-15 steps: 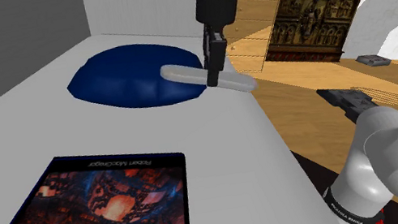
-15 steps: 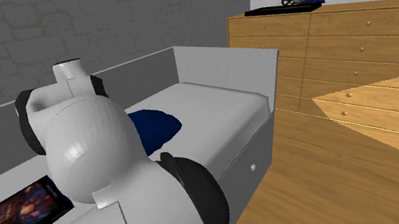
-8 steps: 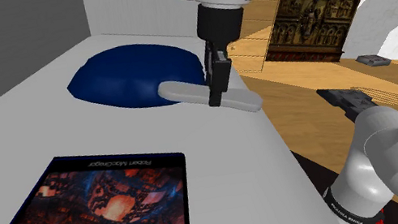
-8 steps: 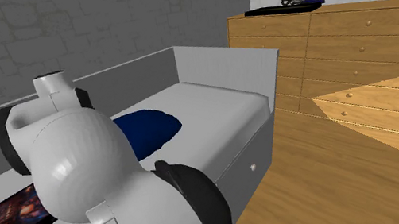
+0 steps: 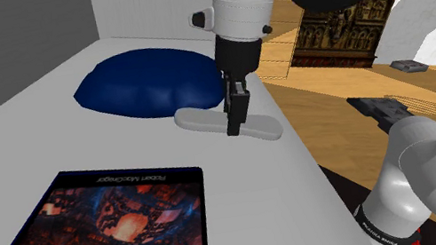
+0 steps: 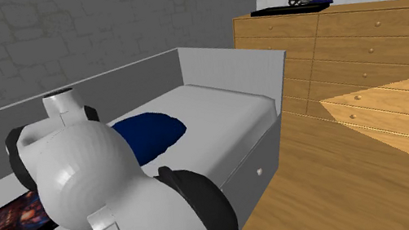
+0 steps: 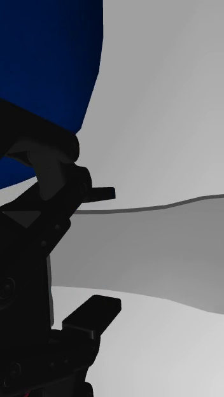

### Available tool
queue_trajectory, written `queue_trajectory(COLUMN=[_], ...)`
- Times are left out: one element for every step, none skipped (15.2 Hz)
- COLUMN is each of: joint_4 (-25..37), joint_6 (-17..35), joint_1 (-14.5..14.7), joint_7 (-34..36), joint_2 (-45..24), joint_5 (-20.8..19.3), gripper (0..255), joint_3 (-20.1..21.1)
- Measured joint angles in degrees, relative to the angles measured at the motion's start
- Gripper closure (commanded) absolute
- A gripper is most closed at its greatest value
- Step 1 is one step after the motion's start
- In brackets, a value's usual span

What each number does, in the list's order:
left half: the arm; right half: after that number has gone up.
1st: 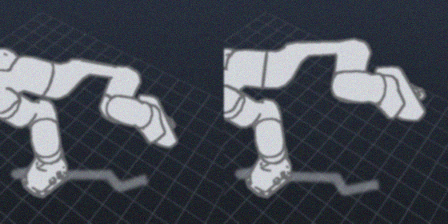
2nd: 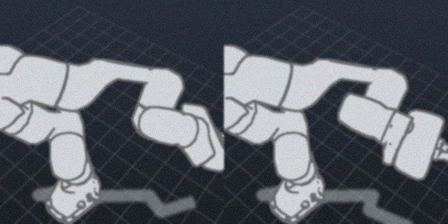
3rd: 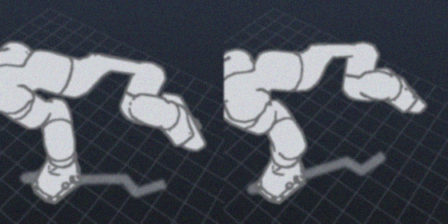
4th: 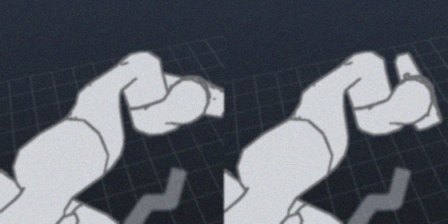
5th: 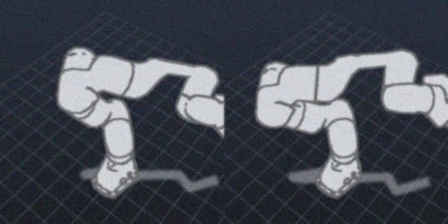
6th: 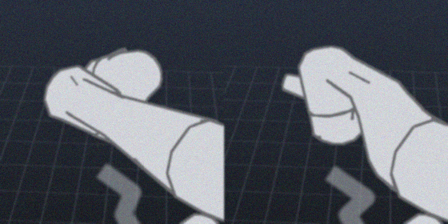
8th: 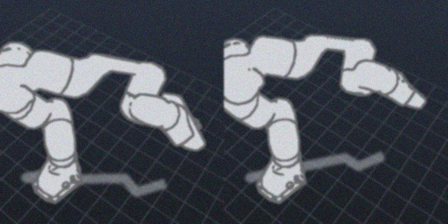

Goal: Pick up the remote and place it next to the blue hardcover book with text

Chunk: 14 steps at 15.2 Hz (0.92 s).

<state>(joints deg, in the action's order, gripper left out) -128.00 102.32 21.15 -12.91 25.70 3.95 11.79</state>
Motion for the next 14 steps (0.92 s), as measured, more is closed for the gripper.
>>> queue_trajectory(joint_4=[-0.72,-1.46,-2.03,-2.69,-3.65,-4.39,-4.68,-5.05,-5.14,-5.2,-5.22,-5.23,-5.24,-5.25], joint_6=[0.73,1.53,2.22,2.96,3.85,4.69,5.19,5.5,5.66,5.75,5.78,5.78,5.79,5.8], joint_1=[0.04,0.06,0.06,0.07,0.1,0.08,0.09,0.12,0.12,0.12,0.12,0.12,0.11,0.11], joint_7=[0.06,0.07,0.07,0.05,0.05,-0.01,0.06,0.05,0.07,0.06,0.05,0.05,0.05,0.05], joint_2=[0.0,-0.05,-0.17,-0.25,-0.19,-0.3,-0.5,-0.37,-0.43,-0.44,-0.45,-0.44,-0.45,-0.46], joint_5=[0.05,0.07,0.08,0.1,0.14,0.15,0.15,0.19,0.19,0.2,0.2,0.2,0.19,0.19], gripper=[255,255,255,255,255,255,255,255,255,255,255,255,255,0], joint_3=[0.09,0.14,0.18,0.21,0.25,0.26,0.34,0.35,0.37,0.37,0.37,0.37,0.37,0.37])
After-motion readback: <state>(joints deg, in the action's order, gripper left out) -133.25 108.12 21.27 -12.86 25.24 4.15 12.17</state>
